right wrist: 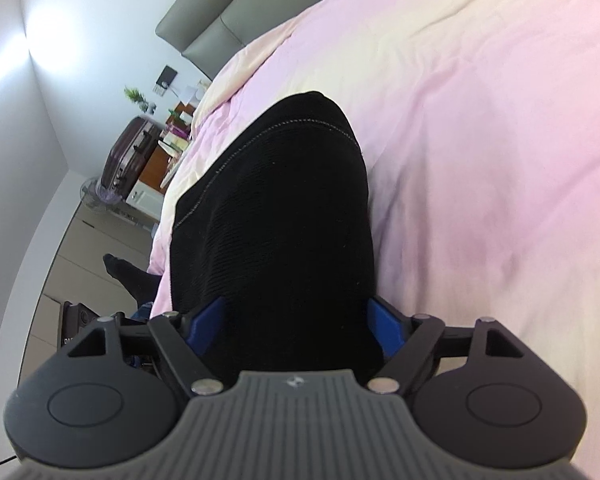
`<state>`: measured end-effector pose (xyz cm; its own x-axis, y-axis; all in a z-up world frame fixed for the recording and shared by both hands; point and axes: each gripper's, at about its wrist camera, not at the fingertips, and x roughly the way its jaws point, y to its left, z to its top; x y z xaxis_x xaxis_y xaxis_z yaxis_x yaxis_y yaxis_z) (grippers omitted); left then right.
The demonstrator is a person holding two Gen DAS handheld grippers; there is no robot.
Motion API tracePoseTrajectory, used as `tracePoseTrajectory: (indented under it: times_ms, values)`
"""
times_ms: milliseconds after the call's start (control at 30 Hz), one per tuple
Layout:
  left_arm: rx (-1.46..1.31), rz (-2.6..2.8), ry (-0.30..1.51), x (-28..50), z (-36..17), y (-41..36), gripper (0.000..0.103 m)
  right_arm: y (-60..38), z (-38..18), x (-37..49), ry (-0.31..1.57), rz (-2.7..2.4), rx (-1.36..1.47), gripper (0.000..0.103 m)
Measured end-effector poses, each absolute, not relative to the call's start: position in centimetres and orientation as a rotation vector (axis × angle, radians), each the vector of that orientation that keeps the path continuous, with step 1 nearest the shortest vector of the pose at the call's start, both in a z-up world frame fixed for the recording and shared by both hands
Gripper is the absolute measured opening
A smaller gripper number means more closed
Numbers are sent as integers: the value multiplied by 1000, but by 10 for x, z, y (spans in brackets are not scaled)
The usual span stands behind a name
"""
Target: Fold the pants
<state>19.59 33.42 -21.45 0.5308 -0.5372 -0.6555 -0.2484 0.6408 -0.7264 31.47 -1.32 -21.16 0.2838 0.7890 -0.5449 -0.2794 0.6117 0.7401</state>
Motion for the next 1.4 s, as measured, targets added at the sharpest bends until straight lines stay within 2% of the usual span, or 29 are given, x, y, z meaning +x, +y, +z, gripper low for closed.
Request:
tracePoseTrajectory:
  times_ms: [100, 300, 767, 967, 1300, 1400]
  values:
    - [-869, -207, 1036, 200, -217, 327, 103, -9, -222, 326, 1066, 792, 599, 81]
    - [-810, -244, 1046, 205, -219, 317, 103, -2, -262, 350, 1154, 871, 775, 98]
    - [-797, -255, 1019, 204, -222, 313, 103, 13, -266, 349, 1140, 939, 799, 98]
    - [-772, -259, 998, 202, -216, 302, 103, 21, -252, 345, 1107, 947, 710, 96]
    - [-772, -268, 986, 207, -210, 298, 103, 25, -253, 339, 1097, 930, 739, 94]
    - [-741, -271, 968, 203, -203, 299, 93, 22, -252, 336, 1089, 923, 738, 89]
